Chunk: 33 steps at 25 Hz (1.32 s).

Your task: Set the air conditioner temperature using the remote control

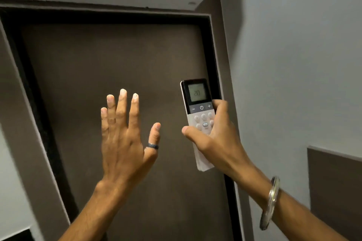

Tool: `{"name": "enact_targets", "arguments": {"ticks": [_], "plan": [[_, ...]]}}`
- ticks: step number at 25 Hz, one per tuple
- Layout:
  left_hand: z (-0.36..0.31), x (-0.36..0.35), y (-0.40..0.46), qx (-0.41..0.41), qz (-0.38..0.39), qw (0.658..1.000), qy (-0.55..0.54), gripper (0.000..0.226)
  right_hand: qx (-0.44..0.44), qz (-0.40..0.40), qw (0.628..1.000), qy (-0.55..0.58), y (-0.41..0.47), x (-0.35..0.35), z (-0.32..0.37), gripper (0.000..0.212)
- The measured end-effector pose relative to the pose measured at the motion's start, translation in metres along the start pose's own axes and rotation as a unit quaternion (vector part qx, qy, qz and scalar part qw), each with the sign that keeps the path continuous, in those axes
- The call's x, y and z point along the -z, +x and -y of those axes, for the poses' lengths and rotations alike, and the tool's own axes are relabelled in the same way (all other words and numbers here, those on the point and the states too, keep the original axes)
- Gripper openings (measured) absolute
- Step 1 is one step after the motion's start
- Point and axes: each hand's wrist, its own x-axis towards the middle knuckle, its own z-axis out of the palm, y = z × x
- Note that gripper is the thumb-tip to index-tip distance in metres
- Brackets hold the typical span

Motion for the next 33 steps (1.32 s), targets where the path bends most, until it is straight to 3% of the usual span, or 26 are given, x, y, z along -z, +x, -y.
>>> {"name": "enact_targets", "arguments": {"ticks": [3,6,9,12,15,19,24,28,31,32,33], "plan": [[-0.031,-0.043,-0.088,0.002,0.119,0.992,-0.052,0.081,-0.123,-0.007,0.991,-0.056,-0.057,0.003,-0.080,0.060],[-0.067,-0.079,-0.201,0.006,0.289,0.953,-0.095,0.080,-0.294,0.001,0.950,-0.100,-0.136,0.014,-0.175,0.063],[-0.101,-0.107,-0.307,0.014,0.427,0.895,-0.130,0.078,-0.459,-0.037,0.877,-0.137,-0.221,0.039,-0.260,0.055],[-0.131,-0.133,-0.404,0.020,0.546,0.824,-0.147,0.077,-0.602,-0.114,0.774,-0.162,-0.312,0.074,-0.339,0.039],[-0.149,-0.168,-0.498,0.013,0.623,0.767,-0.155,0.077,-0.701,-0.150,0.681,-0.151,-0.403,0.100,-0.422,0.037],[-0.169,-0.236,-0.637,-0.026,0.676,0.719,-0.162,0.076,-0.768,-0.230,0.583,-0.133,-0.523,0.115,-0.559,0.056],[-0.189,-0.284,-0.751,-0.050,0.701,0.686,-0.188,0.075,-0.767,-0.252,0.543,-0.229,-0.606,0.120,-0.676,0.062],[-0.197,-0.288,-0.794,-0.050,0.722,0.665,-0.186,0.075,-0.778,-0.209,0.498,-0.322,-0.634,0.116,-0.713,0.078],[-0.202,-0.284,-0.782,-0.032,0.724,0.663,-0.188,0.075,-0.789,-0.183,0.437,-0.391,-0.622,0.110,-0.702,0.093],[-0.201,-0.279,-0.772,-0.019,0.719,0.671,-0.181,0.075,-0.771,-0.186,0.457,-0.403,-0.618,0.104,-0.690,0.092],[-0.202,-0.272,-0.752,0.000,0.703,0.686,-0.188,0.074,-0.746,-0.160,0.502,-0.407,-0.603,0.097,-0.670,0.088]]}}
